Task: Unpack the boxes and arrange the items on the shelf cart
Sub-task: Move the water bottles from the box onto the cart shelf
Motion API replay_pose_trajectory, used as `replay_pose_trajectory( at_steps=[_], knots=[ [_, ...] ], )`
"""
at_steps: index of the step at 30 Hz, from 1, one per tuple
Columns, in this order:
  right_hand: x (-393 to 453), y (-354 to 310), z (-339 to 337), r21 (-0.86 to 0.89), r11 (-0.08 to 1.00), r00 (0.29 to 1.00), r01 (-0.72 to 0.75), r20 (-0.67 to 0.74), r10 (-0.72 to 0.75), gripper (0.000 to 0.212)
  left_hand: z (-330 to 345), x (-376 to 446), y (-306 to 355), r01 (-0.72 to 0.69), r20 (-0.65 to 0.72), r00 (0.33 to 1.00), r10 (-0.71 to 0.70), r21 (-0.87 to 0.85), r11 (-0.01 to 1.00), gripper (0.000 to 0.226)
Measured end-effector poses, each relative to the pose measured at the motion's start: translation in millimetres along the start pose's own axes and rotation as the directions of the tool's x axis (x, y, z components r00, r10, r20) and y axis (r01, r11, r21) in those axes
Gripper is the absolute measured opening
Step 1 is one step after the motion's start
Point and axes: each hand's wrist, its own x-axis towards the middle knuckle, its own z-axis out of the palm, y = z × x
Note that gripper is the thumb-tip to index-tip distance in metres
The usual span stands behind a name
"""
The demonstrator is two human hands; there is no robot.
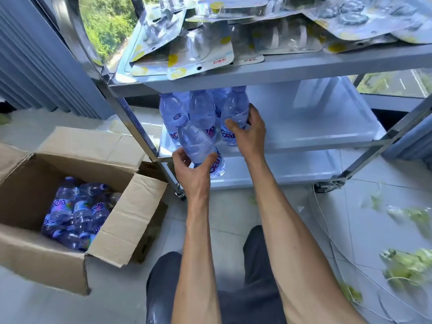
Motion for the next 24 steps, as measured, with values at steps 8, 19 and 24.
replay_pose_trajectory(
  at_steps=[8, 19, 24],
  knots=[
    [23.2, 13.7, 16.4, -0.067, 0.997, 0.994, -0.040, 0.104, 0.047, 0.069, -1.5, 11.5, -8.9, -0.035, 0.034, 0.999, 0.033, 0.055, 0.998, 0.054],
    [-37.7, 11.8, -36.4, 0.178, 0.971, 0.847, -0.157, 0.529, 0.040, 0.065, 27.8, 6.8, 3.3, 0.062, 0.298, 0.954, -0.036, -0.078, 0.995, 0.042],
    [-30.0, 6.6, -54.1, -0.040, 0.998, 0.879, -0.039, 0.475, 0.054, 0.057, 32.8, -4.4, 6.8, 0.124, 0.441, 0.895, -0.063, -0.111, 0.986, 0.026]
  ],
)
